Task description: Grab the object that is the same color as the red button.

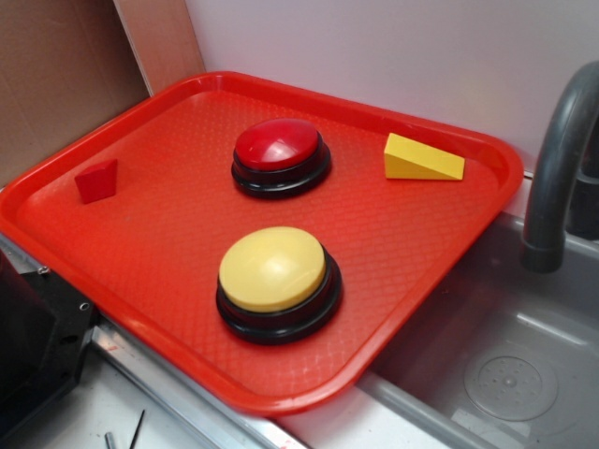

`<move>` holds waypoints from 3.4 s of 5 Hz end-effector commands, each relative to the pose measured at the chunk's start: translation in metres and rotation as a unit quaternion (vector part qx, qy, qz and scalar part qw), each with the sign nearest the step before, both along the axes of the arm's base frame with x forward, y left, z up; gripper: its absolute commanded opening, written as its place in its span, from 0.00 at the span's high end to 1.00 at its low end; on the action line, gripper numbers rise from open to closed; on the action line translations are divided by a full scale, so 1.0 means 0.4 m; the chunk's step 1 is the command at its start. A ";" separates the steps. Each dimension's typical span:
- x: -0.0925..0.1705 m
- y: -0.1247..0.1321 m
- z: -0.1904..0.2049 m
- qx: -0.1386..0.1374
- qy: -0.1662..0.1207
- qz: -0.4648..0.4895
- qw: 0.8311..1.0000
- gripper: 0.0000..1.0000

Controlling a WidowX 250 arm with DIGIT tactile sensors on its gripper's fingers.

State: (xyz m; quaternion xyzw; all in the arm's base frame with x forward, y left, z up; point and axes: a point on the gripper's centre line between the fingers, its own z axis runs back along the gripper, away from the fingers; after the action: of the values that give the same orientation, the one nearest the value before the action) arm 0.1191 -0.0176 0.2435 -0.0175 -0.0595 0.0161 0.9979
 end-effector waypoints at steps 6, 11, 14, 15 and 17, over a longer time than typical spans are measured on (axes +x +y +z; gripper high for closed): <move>0.090 0.356 -0.332 0.030 0.007 0.416 0.909 0.00; 0.159 0.360 -0.554 0.024 0.044 0.461 0.886 0.00; 0.026 0.373 -0.513 -0.009 0.020 0.464 0.885 0.00; 0.055 0.375 -0.503 -0.019 0.009 0.441 0.897 0.00; 0.089 0.378 -0.456 0.014 0.005 0.206 0.979 0.00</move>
State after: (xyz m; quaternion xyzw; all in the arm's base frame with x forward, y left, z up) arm 0.1570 0.1236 0.0511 -0.0014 -0.0362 0.2258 0.9735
